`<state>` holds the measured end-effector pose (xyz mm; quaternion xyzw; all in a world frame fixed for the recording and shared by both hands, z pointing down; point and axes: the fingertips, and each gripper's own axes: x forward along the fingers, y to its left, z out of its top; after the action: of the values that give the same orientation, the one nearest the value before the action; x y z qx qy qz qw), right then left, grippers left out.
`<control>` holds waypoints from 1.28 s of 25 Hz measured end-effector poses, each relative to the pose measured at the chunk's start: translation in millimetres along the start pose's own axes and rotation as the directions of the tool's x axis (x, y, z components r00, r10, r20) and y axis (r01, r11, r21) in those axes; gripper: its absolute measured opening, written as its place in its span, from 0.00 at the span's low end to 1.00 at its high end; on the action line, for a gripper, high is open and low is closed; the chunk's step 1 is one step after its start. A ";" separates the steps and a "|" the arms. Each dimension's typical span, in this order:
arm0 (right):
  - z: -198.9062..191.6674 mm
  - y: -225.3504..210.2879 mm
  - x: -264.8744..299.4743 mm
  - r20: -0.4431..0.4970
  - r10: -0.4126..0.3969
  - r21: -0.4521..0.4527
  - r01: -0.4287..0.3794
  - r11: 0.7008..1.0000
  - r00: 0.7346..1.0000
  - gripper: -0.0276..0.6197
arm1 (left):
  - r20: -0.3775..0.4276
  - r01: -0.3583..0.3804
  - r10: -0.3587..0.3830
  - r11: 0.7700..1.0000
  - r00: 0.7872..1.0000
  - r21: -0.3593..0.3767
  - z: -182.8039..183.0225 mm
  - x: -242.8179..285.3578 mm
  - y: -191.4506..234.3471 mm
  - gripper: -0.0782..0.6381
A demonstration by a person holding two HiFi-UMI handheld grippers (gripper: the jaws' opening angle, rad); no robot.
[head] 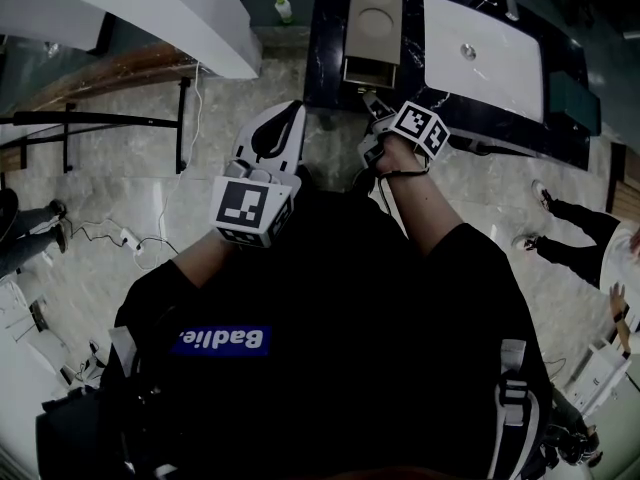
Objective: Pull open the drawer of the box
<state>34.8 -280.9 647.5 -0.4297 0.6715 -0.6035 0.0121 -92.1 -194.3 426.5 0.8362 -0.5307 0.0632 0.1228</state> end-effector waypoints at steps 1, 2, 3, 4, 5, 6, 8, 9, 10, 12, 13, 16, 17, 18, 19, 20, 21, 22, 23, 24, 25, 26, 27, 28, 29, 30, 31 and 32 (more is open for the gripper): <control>-1.7 0.0 -1.1 0.000 0.000 -0.001 0.000 1.000 1.000 0.14 | -0.001 0.003 -0.003 1.000 1.000 -0.002 -1.0 -0.8 -0.8 0.10; -3.3 0.0 -2.2 -0.001 0.000 -0.002 0.000 1.000 1.000 0.14 | -0.001 0.004 -0.004 1.000 1.000 -0.003 -0.8 -1.5 -1.2 0.10; -5.1 -0.1 -3.5 -0.003 0.000 -0.003 0.000 1.000 1.000 0.14 | 0.001 0.004 -0.004 1.000 1.000 -0.004 0.1 -1.8 -1.9 0.10; -6.8 -0.2 -4.9 -0.005 0.000 -0.005 0.000 1.000 1.000 0.14 | 0.003 0.007 -0.007 1.000 1.000 -0.002 0.8 -2.1 -3.2 0.10; -8.5 -0.6 -6.3 -0.006 0.000 -0.007 0.000 1.000 1.000 0.14 | 0.005 0.012 -0.012 1.000 1.000 0.002 1.1 -2.4 -4.8 0.10; -9.9 -1.0 -7.7 -0.006 0.000 -0.009 0.000 1.000 1.000 0.14 | 0.007 0.017 -0.017 1.000 1.000 0.004 1.0 -2.6 -6.3 0.10; -12.4 -2.2 -10.3 -0.008 0.000 -0.010 0.000 1.000 1.000 0.14 | 0.008 0.023 -0.023 1.000 1.000 0.006 0.6 -2.9 -8.9 0.10; -13.5 -2.9 -11.5 -0.009 -0.001 -0.010 0.001 1.000 1.000 0.14 | 0.009 0.026 -0.027 1.000 1.000 0.006 0.6 -3.0 -9.9 0.10; -14.7 -3.4 -12.6 -0.009 -0.001 -0.010 0.001 1.000 1.000 0.14 | 0.010 0.029 -0.029 1.000 1.000 0.006 0.6 -3.1 -10.7 0.10; -17.3 -4.0 -14.8 -0.010 -0.003 -0.009 0.003 1.000 1.000 0.14 | 0.012 0.035 -0.035 0.999 0.999 0.006 0.7 -3.8 -11.9 0.10; -18.6 -4.1 -15.7 -0.010 -0.004 -0.009 0.004 1.000 1.000 0.14 | 0.013 0.037 -0.037 0.999 0.999 0.006 0.7 -4.2 -12.3 0.10; -22.1 -4.3 -18.1 -0.010 -0.005 -0.010 0.005 1.000 1.000 0.14 | 0.014 0.045 -0.045 0.999 0.999 0.006 0.4 -5.6 -13.4 0.10; -23.1 -4.3 -19.1 -0.010 -0.005 -0.009 0.005 1.000 1.000 0.14 | 0.015 0.047 -0.047 0.999 0.999 0.006 0.3 -6.0 -13.8 0.10; -24.0 -4.3 -20.1 -0.009 -0.006 -0.009 0.006 1.000 1.000 0.14 | 0.015 0.049 -0.049 0.999 0.999 0.005 0.1 -6.5 -14.2 0.10; -24.8 -4.5 -21.1 -0.009 -0.006 -0.010 0.006 1.000 1.000 0.14 | 0.015 0.052 -0.052 0.999 0.999 0.003 -0.5 -6.9 -14.6 0.10; -25.4 -4.8 -22.0 -0.008 -0.006 -0.012 0.006 1.000 1.000 0.14 | 0.015 0.054 -0.054 0.999 0.998 0.001 -1.3 -7.2 -14.8 0.10; -26.1 -5.1 -22.8 -0.007 -0.006 -0.014 0.006 1.000 1.000 0.14 | 0.015 0.057 -0.057 0.998 0.998 0.003 -1.6 -7.4 -14.6 0.10; -26.8 -5.3 -23.2 -0.005 -0.007 -0.015 0.007 1.000 1.000 0.14 | 0.015 0.058 -0.059 0.998 0.998 0.006 -1.3 -7.8 -13.9 0.10; -27.7 -5.4 -23.4 -0.002 -0.009 -0.015 0.008 1.000 1.000 0.14 | 0.015 0.060 -0.061 0.998 0.998 0.009 -0.8 -8.5 -12.7 0.10; -28.6 -5.5 -23.5 0.001 -0.010 -0.014 0.010 1.000 1.000 0.14 | 0.015 0.063 -0.063 0.998 0.998 0.010 -0.5 -9.6 -11.4 0.10; -29.4 -5.4 -23.6 0.006 -0.012 -0.014 0.012 1.000 1.000 0.14 | 0.015 0.065 -0.065 0.998 0.998 0.010 -0.4 -11.0 -10.3 0.10; -29.8 -5.2 -23.7 0.011 -0.012 -0.016 0.013 1.000 1.000 0.14 | 0.015 0.068 -0.068 0.998 0.998 0.010 -0.3 -12.5 -9.6 0.10; -29.9 -4.7 -23.8 0.017 -0.011 -0.022 0.012 1.000 1.000 0.14 | 0.015 0.071 -0.071 0.997 0.997 0.012 -0.5 -14.0 -9.0 0.10; -29.7 -4.2 -23.8 0.023 -0.008 -0.032 0.009 0.999 1.000 0.14 | 0.013 0.074 -0.074 0.997 0.997 0.012 -0.9 -15.6 -8.5 0.10; -29.4 -3.7 -23.7 0.029 -0.004 -0.043 0.006 0.999 1.000 0.14 | 0.012 0.076 -0.077 0.997 0.997 0.012 -1.6 -17.1 -7.8 0.10; -29.3 -3.3 -23.6 0.036 -0.001 -0.050 0.002 0.999 0.999 0.14 | 0.010 0.079 -0.079 0.997 0.997 0.011 -2.3 -18.6 -7.0 0.10; -29.3 -3.2 -23.5 0.042 0.002 -0.052 0.000 0.999 0.999 0.14 | 0.009 0.083 -0.083 0.997 0.997 0.010 -2.7 -19.9 -6.3 0.10; -29.5 -3.2 -23.8 0.048 0.003 -0.051 -0.001 0.999 0.999 0.14 | 0.009 0.087 -0.088 0.996 0.996 0.009 -3.0 -21.0 -5.8 0.10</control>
<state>35.8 -242.9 646.2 -0.4437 0.6866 -0.5756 0.0180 -95.8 -172.8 423.7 0.8594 -0.4939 0.0559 0.1194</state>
